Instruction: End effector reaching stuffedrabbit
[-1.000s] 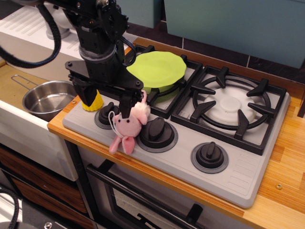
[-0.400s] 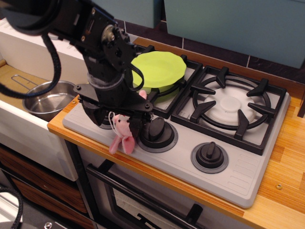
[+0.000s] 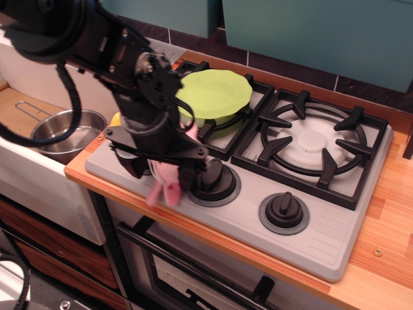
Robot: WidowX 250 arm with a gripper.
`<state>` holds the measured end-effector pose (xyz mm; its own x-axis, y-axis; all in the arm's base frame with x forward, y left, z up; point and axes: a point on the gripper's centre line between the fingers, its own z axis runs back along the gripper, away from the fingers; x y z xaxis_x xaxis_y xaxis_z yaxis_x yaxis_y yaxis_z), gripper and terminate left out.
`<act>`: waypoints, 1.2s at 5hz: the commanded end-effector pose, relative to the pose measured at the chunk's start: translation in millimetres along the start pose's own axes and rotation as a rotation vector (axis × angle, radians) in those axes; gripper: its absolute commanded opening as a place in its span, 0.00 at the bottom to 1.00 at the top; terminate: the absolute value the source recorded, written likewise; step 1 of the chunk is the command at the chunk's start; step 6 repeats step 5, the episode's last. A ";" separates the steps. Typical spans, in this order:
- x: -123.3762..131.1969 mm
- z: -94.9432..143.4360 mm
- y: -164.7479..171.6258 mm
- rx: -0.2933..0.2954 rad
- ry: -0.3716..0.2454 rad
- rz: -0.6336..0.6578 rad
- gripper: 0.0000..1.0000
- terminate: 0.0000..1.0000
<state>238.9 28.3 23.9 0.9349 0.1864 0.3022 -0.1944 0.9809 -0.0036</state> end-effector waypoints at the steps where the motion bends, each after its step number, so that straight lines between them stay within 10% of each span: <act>1: 5.0 -6.1 -0.5 -0.029 -0.017 -0.032 1.00 0.00; 4: 16.1 -7.0 -1.2 -0.029 -0.009 -0.048 1.00 0.00; 5: 16.1 -7.0 -1.2 -0.029 -0.009 -0.048 1.00 1.00; 6: 16.1 -7.0 -1.2 -0.029 -0.009 -0.048 1.00 1.00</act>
